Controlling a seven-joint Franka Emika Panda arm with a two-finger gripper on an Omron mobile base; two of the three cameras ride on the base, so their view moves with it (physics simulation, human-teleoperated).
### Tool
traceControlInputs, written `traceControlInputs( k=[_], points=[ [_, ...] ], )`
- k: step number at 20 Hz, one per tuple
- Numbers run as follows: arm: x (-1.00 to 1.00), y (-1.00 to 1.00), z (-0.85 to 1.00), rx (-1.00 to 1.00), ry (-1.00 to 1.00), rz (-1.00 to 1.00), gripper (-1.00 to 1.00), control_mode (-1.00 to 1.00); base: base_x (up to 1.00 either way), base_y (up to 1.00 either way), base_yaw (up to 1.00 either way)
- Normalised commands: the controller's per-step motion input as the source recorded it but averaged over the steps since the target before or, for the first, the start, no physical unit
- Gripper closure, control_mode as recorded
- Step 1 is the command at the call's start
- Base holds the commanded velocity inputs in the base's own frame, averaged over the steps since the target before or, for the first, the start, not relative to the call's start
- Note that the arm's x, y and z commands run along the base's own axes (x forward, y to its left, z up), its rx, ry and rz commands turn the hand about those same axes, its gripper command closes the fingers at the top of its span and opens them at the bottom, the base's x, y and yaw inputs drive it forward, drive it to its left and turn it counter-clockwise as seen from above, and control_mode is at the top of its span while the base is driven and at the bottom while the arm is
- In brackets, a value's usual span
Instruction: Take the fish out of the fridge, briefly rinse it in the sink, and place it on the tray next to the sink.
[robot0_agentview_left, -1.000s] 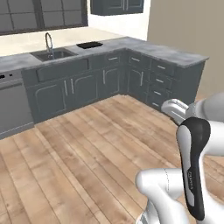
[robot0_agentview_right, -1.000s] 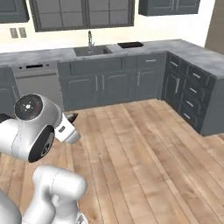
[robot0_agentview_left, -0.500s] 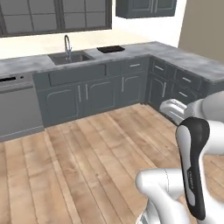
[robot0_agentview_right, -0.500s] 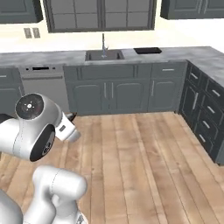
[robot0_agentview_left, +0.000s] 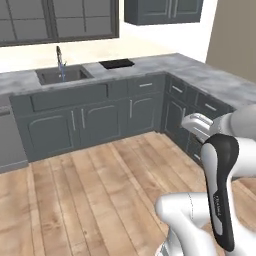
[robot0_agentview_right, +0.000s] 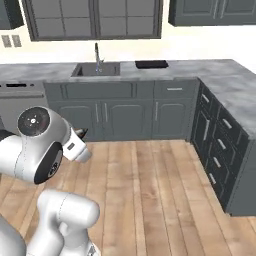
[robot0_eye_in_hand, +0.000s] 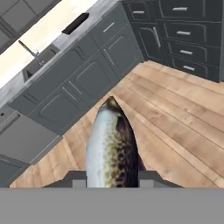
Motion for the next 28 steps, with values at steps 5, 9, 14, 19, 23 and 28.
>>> traceControlInputs(
  k=[5,9,14,19,23,28],
  points=[
    [0.0,0.0,0.0,0.0,0.0,0.0,1.0,1.0,1.0,-0.51,0.22],
    [0.0,0.0,0.0,0.0,0.0,0.0,1.0,1.0,1.0,-0.17,0.39],
    [0.0,0.0,0.0,0.0,0.0,0.0,1.0,1.0,1.0,0.08,0.38],
    [0.0,0.0,0.0,0.0,0.0,0.0,1.0,1.0,1.0,0.0,0.2],
    [0.0,0.0,0.0,0.0,0.0,0.0,1.0,1.0,1.0,0.0,0.0],
    [0.0,0.0,0.0,0.0,0.0,0.0,1.0,1.0,0.99,0.0,0.0]
  ],
)
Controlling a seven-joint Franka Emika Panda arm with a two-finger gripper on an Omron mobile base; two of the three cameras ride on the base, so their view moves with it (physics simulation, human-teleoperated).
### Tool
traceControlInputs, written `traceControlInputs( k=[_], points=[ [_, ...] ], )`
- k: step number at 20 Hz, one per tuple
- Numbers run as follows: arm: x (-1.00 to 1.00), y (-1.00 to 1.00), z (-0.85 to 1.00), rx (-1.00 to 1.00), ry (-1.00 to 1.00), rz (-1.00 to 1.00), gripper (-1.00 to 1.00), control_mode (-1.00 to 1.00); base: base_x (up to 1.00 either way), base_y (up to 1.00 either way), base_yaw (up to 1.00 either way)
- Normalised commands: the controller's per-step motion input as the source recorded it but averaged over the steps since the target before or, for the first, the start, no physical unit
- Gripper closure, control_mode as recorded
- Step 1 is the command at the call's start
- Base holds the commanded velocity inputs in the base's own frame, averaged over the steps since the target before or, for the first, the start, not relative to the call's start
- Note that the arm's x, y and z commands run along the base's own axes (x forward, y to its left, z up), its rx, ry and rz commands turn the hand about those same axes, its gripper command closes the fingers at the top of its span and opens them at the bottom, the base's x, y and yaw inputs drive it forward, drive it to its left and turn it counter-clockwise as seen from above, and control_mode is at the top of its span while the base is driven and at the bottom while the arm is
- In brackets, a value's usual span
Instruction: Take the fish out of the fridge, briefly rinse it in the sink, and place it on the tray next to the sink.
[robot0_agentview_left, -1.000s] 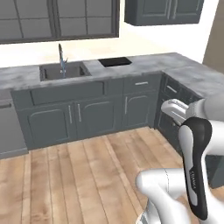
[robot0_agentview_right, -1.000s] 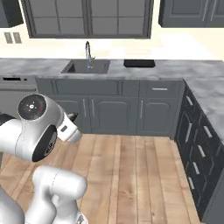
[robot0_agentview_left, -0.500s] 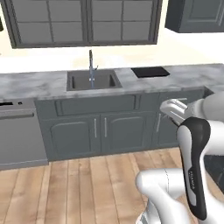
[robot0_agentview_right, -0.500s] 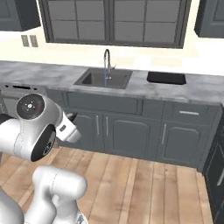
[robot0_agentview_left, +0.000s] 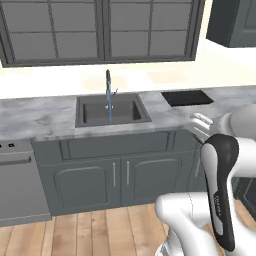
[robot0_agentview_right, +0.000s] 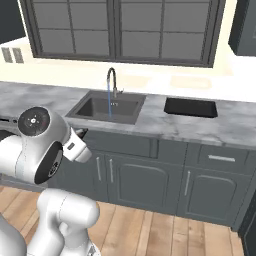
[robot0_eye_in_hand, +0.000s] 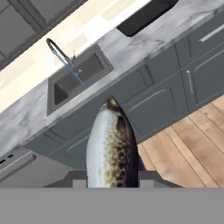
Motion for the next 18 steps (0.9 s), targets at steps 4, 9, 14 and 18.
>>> traceControlInputs(
  k=[4,9,14,18],
  points=[
    [0.0,0.0,0.0,0.0,0.0,0.0,1.0,1.0,0.85,-0.03,0.0],
    [0.0,0.0,0.0,0.0,0.0,0.0,1.0,1.0,0.52,-0.01,0.0],
    [0.0,0.0,0.0,0.0,0.0,0.0,1.0,1.0,0.78,-0.12,0.0],
    [0.0,0.0,0.0,0.0,0.0,0.0,1.0,1.0,0.89,-0.09,0.0]
  ],
)
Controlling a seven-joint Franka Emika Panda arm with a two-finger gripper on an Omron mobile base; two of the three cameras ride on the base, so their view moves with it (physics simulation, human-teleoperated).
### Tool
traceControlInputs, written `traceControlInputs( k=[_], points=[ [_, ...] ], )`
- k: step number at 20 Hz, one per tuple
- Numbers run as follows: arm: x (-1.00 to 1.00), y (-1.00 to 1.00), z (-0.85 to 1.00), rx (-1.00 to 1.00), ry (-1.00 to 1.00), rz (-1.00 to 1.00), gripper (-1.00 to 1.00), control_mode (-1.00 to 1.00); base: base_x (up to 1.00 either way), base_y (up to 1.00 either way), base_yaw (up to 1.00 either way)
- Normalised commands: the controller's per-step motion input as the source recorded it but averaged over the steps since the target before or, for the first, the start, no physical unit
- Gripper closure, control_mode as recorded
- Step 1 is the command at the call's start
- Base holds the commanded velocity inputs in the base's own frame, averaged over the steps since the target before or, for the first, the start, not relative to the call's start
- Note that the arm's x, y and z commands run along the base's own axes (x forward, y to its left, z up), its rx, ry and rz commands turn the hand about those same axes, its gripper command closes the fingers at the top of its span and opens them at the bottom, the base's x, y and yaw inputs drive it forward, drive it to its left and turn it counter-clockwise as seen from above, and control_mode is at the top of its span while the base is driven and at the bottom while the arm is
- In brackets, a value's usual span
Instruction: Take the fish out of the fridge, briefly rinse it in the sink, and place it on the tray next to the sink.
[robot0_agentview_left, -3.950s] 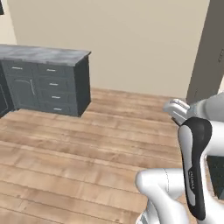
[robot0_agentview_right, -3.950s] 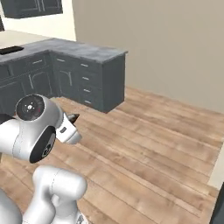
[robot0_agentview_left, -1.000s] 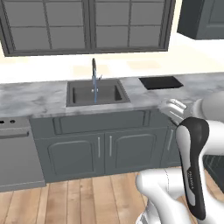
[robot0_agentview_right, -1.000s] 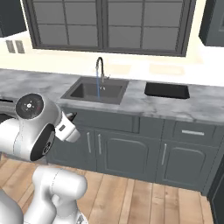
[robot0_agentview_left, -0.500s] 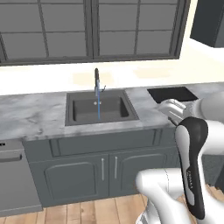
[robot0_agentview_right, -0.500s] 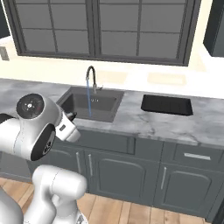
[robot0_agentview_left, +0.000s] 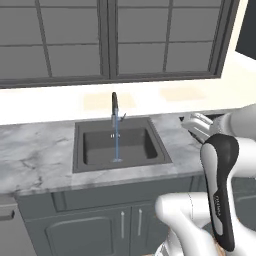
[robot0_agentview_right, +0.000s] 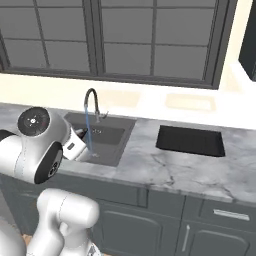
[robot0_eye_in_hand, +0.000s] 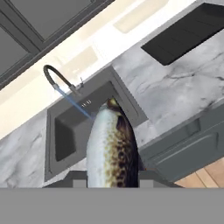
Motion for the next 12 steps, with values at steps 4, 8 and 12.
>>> traceControlInputs(
  k=[4,8,12],
  points=[
    [0.0,0.0,0.0,0.0,0.0,0.0,1.0,1.0,0.84,-0.09,0.0],
    [0.0,0.0,0.0,0.0,0.0,0.0,1.0,1.0,0.34,0.0,0.0],
    [0.03,-0.01,0.0,0.02,0.08,0.0,1.0,-1.0,0.0,0.0,0.0]
  ],
)
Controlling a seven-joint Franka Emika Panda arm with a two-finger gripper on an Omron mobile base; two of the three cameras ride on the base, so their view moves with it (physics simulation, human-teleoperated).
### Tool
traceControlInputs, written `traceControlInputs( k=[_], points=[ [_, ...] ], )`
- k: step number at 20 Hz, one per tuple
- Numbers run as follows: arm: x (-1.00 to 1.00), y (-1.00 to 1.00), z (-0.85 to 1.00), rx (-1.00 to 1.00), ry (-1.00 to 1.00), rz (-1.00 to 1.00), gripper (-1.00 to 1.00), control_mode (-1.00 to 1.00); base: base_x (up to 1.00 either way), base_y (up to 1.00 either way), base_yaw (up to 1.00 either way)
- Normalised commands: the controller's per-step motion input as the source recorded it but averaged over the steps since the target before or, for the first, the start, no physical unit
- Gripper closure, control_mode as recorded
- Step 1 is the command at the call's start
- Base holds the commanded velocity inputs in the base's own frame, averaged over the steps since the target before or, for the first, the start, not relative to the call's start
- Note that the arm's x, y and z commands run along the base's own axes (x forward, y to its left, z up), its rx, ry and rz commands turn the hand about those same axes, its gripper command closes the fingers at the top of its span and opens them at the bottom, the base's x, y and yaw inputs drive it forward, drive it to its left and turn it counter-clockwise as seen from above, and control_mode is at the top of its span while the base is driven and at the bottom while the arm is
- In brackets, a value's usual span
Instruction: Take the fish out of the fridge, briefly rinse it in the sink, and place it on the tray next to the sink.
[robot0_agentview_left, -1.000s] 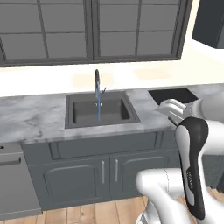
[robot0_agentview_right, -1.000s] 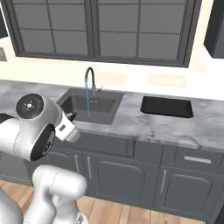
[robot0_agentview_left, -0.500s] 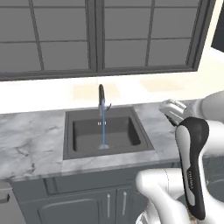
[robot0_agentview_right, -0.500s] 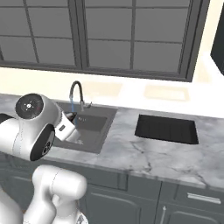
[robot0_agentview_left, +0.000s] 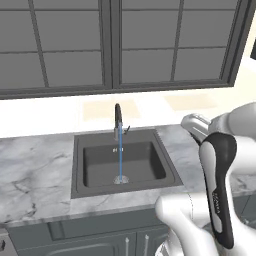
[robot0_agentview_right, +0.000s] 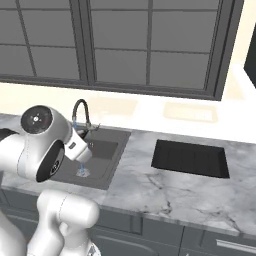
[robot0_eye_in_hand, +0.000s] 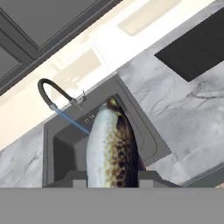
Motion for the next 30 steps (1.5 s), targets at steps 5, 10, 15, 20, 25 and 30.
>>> traceControlInputs(
  k=[5,10,15,20,25,30],
  points=[
    [0.29,-0.44,-0.05,0.16,0.1,0.23,1.0,-1.0,0.0,0.0,0.0],
    [0.5,-0.44,-0.19,0.2,0.2,0.45,1.0,-1.0,0.0,0.0,0.0],
    [0.72,-0.1,-0.27,0.1,0.22,0.37,1.0,-1.0,0.0,0.0,0.0],
    [0.42,0.45,-0.32,0.0,0.22,0.14,1.0,-1.0,0.0,0.0,0.0],
    [0.66,0.76,-0.5,0.0,0.29,0.2,1.0,-1.0,0.0,0.0,0.0],
    [0.54,0.6,-0.45,0.02,0.18,0.18,1.0,-1.0,0.0,0.0,0.0]
  ],
)
